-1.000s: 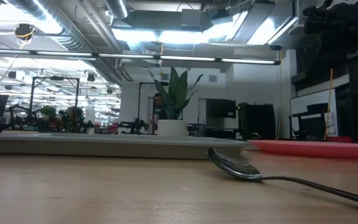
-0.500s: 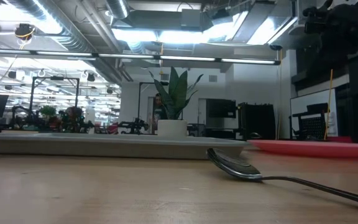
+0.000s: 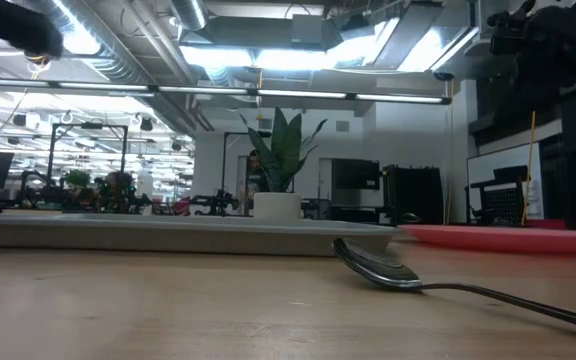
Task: Pick and place plate/cup/fork/spoon on tray
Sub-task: Put the fork on the blue tray
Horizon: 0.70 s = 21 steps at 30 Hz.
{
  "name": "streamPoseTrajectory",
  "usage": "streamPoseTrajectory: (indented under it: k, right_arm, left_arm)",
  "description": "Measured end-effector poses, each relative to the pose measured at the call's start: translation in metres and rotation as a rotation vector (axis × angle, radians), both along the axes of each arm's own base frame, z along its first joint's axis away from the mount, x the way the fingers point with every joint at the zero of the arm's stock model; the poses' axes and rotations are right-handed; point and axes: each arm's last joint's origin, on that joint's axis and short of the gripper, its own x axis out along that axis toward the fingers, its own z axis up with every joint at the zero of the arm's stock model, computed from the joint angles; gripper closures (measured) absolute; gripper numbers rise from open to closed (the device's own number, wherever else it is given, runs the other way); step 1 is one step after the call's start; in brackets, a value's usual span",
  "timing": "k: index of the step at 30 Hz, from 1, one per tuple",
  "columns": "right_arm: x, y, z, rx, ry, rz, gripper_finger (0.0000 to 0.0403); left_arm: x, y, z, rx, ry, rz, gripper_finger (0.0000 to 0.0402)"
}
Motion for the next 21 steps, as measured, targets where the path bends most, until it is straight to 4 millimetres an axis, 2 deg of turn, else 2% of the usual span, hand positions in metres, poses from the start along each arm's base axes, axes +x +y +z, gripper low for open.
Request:
streamPoseTrajectory:
  k: [5,9,15,18,21]
  right_arm:
    - [0.000,0.000,0.000,0.001,-0.001,-0.001,0.0320]
    - [0.000,0.000,0.000,0.001,-0.002,-0.002,0.0320]
    - [0.000,0.000,0.000,0.000,-0.002,0.000,0.0320]
    - [0.000,0.000,0.000,-0.001,-0.003,0.000,0.0320]
    - [0.000,0.000,0.000,-0.001,-0.005,0.001,0.0320]
  left_arm:
    - [0.006,0.006,0.000,0.065,-0.061,-0.045,0.0289]
    - [0.014,0.010,-0.004,0.083,-0.098,0.015,0.0289]
    - [0.016,0.004,-0.017,-0.052,0.021,0.090,0.0289]
    - [0.019,-0.003,-0.019,-0.137,0.016,0.090,0.0289]
    - [0.017,-0.006,-0.020,-0.134,0.017,0.131,0.0289]
